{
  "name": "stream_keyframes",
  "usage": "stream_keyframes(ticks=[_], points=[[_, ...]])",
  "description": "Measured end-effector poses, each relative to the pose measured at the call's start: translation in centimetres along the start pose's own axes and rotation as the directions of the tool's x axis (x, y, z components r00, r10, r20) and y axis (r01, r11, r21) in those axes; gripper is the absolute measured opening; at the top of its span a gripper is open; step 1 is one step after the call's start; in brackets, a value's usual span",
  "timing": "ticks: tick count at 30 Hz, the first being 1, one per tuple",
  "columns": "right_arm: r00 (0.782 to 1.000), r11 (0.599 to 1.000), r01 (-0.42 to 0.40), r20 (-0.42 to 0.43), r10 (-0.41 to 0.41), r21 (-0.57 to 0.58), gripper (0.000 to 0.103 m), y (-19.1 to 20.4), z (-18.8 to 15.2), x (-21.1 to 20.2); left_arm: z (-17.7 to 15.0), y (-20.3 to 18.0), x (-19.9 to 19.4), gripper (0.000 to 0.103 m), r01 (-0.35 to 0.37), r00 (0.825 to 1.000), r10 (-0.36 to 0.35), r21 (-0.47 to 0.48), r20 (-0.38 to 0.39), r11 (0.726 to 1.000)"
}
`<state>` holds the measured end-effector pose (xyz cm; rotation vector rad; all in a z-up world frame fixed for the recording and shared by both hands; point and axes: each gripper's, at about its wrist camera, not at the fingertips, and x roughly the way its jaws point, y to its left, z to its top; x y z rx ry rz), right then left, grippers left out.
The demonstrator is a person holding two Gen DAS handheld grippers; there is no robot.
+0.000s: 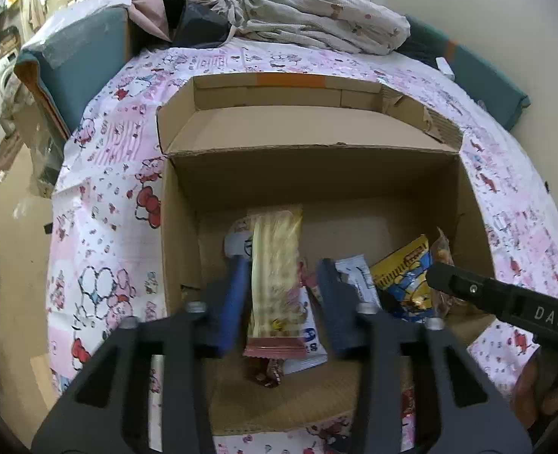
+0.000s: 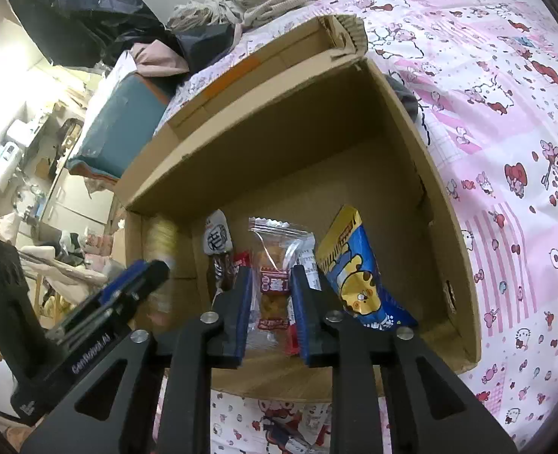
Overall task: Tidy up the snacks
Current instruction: 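Open both tools to drop the snacks in the box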
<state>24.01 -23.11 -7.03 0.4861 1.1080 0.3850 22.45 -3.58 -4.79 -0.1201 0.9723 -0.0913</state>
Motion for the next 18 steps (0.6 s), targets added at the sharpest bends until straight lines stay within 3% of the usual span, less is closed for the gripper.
stream_keyframes(ticks=[2,3,4,6,18], points=[[1.000,1.000,0.000,0.011,0.000,0.007,0.031,0.0,0.1,-0.3,-0.1,0.1,-0.2,0.060,0.017,1.000,-0.017,-0.013,0.005,1.000],[1.000,1.000,-0.003,0.013,0.003,0.016,0.042,-0.1,0.1,-0.4,-0.1,0.1,-0.3,0.070,0.017,1.000,-0.017,-0.015,0.007,1.000],[1.000,1.000,-0.003,0.014,0.002,0.022,0.062,-0.1,0.1,-0.5,-0.1,0.1,-0.4,0.075,0.012,1.000,-0.012,-0.016,0.009,1.000],[0.999,0.999,0.013,0.033,-0.014,0.032,0.075,-0.1,0.1,-1.0,-0.1,0.1,-0.6,0.083,0.008,1.000,-0.008,-0.025,0.017,1.000],[0.996,0.999,0.019,0.084,-0.022,0.033,0.075,0.3,0.1,-3.5,-0.5,0.6,-2.1,0.083,-0.001,0.999,0.003,-0.038,0.039,0.999]])
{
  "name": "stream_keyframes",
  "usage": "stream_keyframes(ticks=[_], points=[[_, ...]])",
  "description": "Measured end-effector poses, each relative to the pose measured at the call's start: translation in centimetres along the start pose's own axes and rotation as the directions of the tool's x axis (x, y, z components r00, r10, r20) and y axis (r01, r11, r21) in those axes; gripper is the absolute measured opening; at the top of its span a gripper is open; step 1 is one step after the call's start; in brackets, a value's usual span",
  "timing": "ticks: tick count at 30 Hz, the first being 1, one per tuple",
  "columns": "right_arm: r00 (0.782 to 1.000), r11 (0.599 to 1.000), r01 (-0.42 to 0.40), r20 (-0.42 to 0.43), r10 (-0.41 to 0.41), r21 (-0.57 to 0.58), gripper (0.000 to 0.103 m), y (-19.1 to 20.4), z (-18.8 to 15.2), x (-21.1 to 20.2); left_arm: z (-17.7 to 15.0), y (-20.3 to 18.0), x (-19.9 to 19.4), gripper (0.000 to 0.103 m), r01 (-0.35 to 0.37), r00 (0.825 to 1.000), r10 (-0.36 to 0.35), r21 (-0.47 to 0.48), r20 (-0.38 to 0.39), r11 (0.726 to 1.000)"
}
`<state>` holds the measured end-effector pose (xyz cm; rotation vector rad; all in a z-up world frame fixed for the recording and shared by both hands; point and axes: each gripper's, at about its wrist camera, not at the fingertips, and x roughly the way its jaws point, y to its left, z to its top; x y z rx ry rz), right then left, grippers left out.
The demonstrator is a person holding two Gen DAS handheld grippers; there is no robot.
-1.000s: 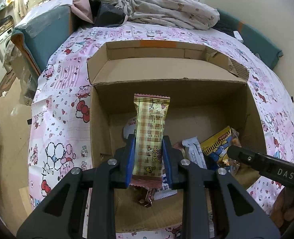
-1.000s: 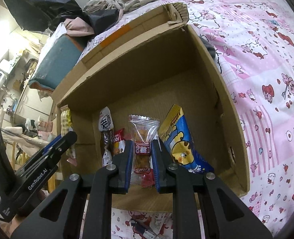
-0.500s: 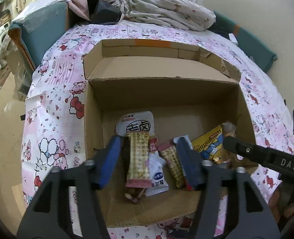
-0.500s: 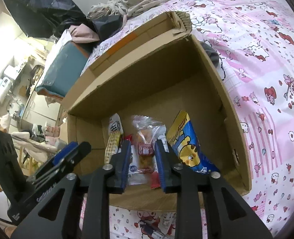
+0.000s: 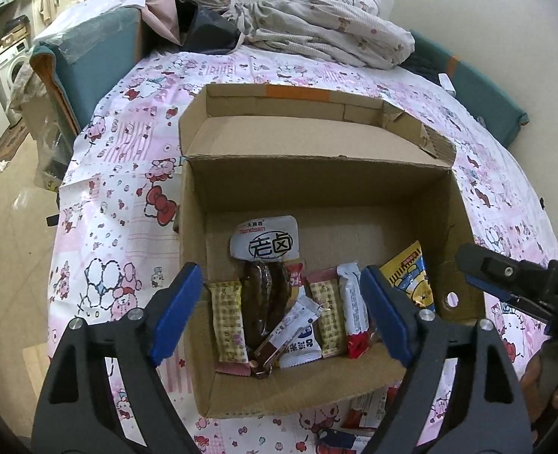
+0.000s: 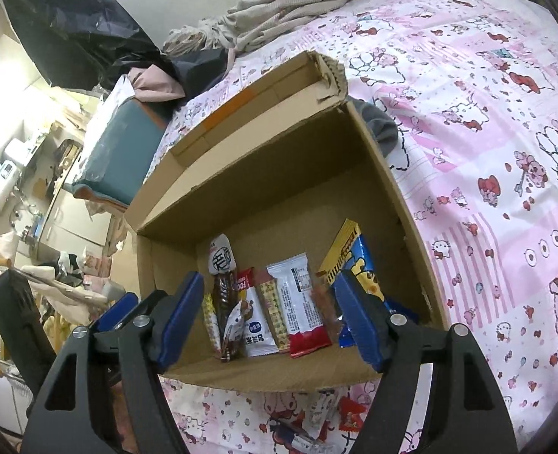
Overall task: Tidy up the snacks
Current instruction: 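Open both tools to drop the snacks in the box, then withdraw both tools from the box toward the remaining snacks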
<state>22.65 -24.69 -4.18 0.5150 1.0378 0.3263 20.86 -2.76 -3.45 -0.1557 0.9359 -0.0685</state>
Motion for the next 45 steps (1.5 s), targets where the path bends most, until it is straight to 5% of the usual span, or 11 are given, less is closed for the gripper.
stream_keyframes(ticks=[16,35,42,45], points=[[1.000,1.000,0.009,0.016,-0.009,-0.011,0.075,-0.1,-3.1,-4.5,-2.7,1.2,-4.3,0.083,-0.049,0.999,0.049,-0.046,-0.001,0.998],[0.999,0.994,0.020,-0.049,-0.014,0.112,0.075,-4.4,-7.7,-6.3,-7.9,2.3,-4.7,0.083,-0.090,0.989,0.077,-0.099,-0.128,0.991],[0.998,0.979,-0.003,-0.058,0.015,0.205,0.075,-6.5,-8.0,-6.2,-10.6,1.2,-2.3,0.083,-0.056,0.964,0.012,-0.157,-0.266,0.986],[0.997,0.973,-0.009,-0.068,0.026,0.230,0.075,-6.8,-8.0,-5.8,-13.1,-0.1,-0.5,0.082,-0.061,0.920,-0.029,-0.217,-0.391,0.974]])
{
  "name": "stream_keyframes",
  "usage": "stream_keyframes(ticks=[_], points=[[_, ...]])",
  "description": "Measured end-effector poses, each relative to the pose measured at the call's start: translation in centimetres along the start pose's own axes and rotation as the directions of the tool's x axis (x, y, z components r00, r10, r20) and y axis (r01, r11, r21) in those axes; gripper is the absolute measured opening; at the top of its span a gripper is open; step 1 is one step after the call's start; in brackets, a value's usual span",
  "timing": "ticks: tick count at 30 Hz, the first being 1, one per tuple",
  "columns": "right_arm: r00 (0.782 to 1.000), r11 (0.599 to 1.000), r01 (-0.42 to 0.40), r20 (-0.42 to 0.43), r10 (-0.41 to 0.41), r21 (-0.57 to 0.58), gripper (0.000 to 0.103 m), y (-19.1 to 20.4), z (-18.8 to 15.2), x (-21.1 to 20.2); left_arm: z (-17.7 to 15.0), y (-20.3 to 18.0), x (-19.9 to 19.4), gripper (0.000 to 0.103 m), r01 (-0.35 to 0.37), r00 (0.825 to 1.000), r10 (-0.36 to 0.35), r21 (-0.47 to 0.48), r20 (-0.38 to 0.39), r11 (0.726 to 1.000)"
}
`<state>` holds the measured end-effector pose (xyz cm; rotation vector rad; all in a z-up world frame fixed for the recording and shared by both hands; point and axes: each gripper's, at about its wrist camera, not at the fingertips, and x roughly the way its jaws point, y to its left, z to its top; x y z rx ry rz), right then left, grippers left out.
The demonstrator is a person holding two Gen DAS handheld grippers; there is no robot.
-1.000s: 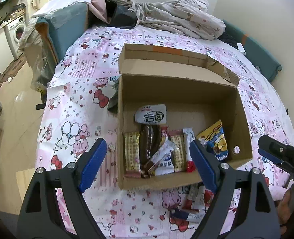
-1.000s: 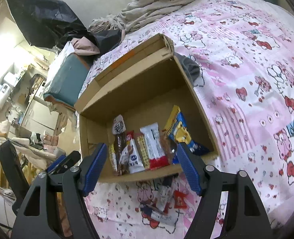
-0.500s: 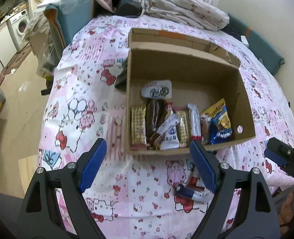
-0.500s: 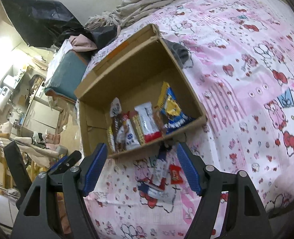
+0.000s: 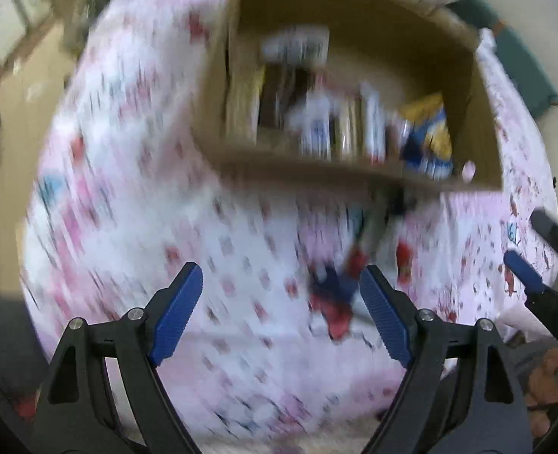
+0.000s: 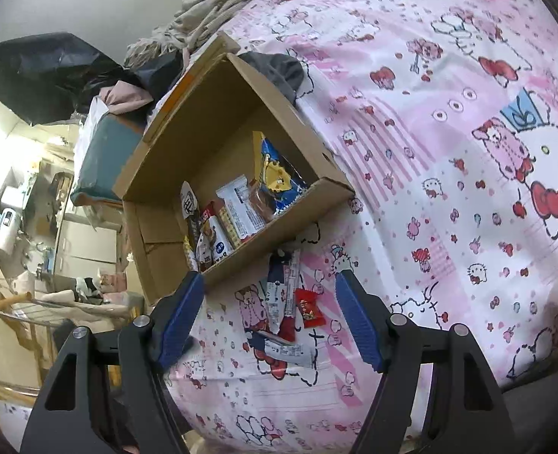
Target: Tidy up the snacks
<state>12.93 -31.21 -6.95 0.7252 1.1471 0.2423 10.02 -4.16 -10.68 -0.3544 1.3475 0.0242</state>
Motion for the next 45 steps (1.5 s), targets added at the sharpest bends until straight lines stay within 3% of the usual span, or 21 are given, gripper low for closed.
stream_keyframes(ticks=[3,5,6,13,17,19,23,24,26,32,33,34,37,41,45], points=[[1.000,0.999,-0.021,-0.014,0.022,0.025,0.075,-0.3,0.1,0.4,-1.8,-1.3,1.7,0.080,0.030,0.998,-0.034,-0.061,-0.059,0.998],[0.999,0.999,-0.030,-0.011,0.030,0.035,0.075,-0.3,0.2,0.3,-2.7,-2.7,2.7,0.064,0.038,0.997,-0.044,-0.080,-0.071,0.996],[0.999,0.999,-0.034,-0.008,0.034,0.039,0.075,-0.4,0.2,0.3,-2.9,-3.3,3.2,0.062,0.045,0.995,-0.052,-0.087,-0.081,0.995],[0.999,0.997,-0.051,-0.007,0.051,0.064,0.075,-0.6,0.3,-0.1,-2.5,-5.5,5.9,0.062,-0.017,0.996,0.006,-0.127,-0.092,0.992],[0.998,0.997,-0.062,-0.010,0.063,0.056,0.075,-0.1,0.3,-0.1,-2.8,-6.7,7.1,0.062,-0.072,0.991,0.068,-0.033,-0.119,0.997],[0.998,0.997,-0.058,-0.008,0.059,0.044,0.075,0.2,0.4,-0.1,-3.2,-7.2,7.1,0.055,-0.092,0.989,0.093,0.011,-0.116,0.996],[0.999,0.998,-0.050,-0.007,0.050,0.032,0.075,0.6,0.4,0.1,-3.4,-6.2,6.7,0.016,-0.109,0.987,0.111,0.023,-0.120,0.994],[0.999,0.998,-0.051,-0.009,0.051,0.033,0.075,0.6,0.4,0.2,-3.4,-5.9,6.6,0.014,-0.102,0.987,0.105,0.034,-0.121,0.994],[0.999,0.999,-0.041,-0.011,0.041,0.030,0.075,0.5,0.3,0.3,-3.3,-5.1,6.3,0.013,-0.070,0.989,0.078,0.066,-0.128,0.995],[0.999,1.000,-0.018,-0.048,0.019,0.024,0.075,0.2,0.2,1.4,-2.4,-2.4,3.3,0.013,-0.098,0.985,0.118,0.155,-0.123,0.983],[0.997,0.999,-0.027,-0.070,0.029,0.017,0.070,0.4,0.0,1.8,-1.9,-2.2,2.6,0.013,-0.101,0.986,0.121,0.175,-0.112,0.979],[0.995,0.999,-0.046,-0.087,0.047,0.014,0.059,0.5,-0.1,2.2,-1.5,-1.9,1.7,0.013,-0.115,0.987,0.135,0.204,-0.087,0.972],[0.987,0.996,-0.085,-0.136,0.080,-0.035,0.049,1.9,-0.5,3.5,-0.3,-1.2,0.1,0.013,-0.131,0.988,0.147,0.234,-0.054,0.963],[0.982,0.994,-0.040,-0.188,0.021,-0.097,0.044,3.4,-0.8,6.1,0.4,0.4,-1.8,0.013,-0.126,0.990,0.137,0.234,-0.030,0.964],[0.969,0.981,0.075,-0.218,-0.114,-0.179,0.043,4.3,-0.9,9.3,1.0,1.5,-2.3,0.013,-0.137,0.990,0.137,0.234,0.015,0.963]])
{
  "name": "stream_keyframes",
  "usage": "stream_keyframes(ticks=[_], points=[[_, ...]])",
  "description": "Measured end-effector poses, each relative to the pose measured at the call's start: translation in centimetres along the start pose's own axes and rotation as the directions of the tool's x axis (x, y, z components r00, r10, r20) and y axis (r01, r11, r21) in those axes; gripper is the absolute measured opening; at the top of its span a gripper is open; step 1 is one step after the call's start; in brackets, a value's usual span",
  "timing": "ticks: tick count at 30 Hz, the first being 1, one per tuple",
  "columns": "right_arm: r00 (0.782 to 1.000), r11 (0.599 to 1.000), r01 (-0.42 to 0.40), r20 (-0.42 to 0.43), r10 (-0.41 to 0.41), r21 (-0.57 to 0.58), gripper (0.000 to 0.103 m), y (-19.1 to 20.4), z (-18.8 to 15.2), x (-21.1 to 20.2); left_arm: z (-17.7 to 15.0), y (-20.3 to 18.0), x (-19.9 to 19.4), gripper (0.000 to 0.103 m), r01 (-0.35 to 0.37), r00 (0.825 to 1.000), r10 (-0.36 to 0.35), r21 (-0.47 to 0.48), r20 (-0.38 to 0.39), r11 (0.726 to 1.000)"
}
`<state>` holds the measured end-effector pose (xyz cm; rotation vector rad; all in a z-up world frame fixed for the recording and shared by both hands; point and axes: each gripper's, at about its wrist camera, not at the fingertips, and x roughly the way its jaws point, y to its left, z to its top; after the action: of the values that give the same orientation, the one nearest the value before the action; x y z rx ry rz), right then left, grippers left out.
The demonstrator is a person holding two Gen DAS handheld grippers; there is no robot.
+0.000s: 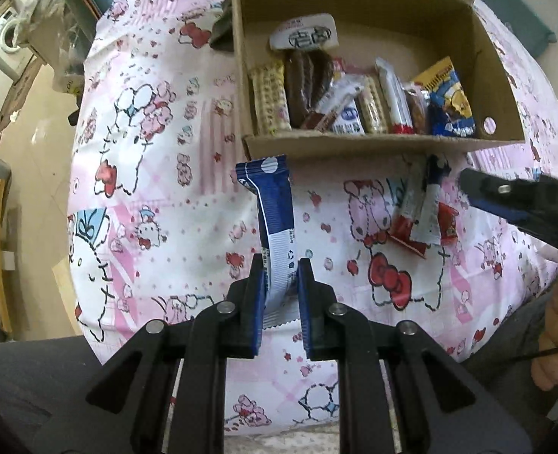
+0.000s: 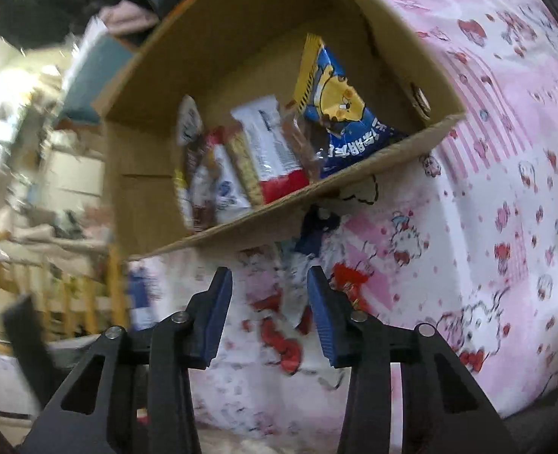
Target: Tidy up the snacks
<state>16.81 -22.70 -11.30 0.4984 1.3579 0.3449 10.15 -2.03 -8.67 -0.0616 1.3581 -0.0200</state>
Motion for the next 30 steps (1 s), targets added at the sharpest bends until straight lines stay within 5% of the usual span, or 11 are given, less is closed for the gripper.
stream_keyframes(ticks=[5,8,12,24,30], points=[[0.992,0.992,0.115,-0.045,-0.117,-0.042,0.040,0.8,0.7,3.2,0.2,1.2,0.5,0.013,0.004,1.000,-0.003,-0.042,0.023,0.999],[0.982,0.980,0.177,-0.055,-0.182,-0.088,0.023,1.2,0.8,4.6,0.2,1.3,0.4,0.013,0.012,1.000,-0.011,-0.044,0.026,0.999],[0.976,0.967,0.203,-0.045,-0.212,-0.156,0.021,1.8,0.5,5.1,0.4,1.0,0.7,0.013,0.018,1.000,-0.017,-0.041,0.026,0.999],[0.980,0.962,0.119,-0.126,-0.153,-0.245,0.017,3.2,-2.5,5.5,-0.3,1.1,0.9,0.013,0.060,0.998,-0.060,-0.048,-0.011,0.997],[0.989,0.968,0.079,-0.101,-0.105,-0.237,0.015,3.8,-4.0,2.7,-0.6,0.9,0.7,0.013,0.056,0.998,-0.057,-0.039,-0.006,0.998]])
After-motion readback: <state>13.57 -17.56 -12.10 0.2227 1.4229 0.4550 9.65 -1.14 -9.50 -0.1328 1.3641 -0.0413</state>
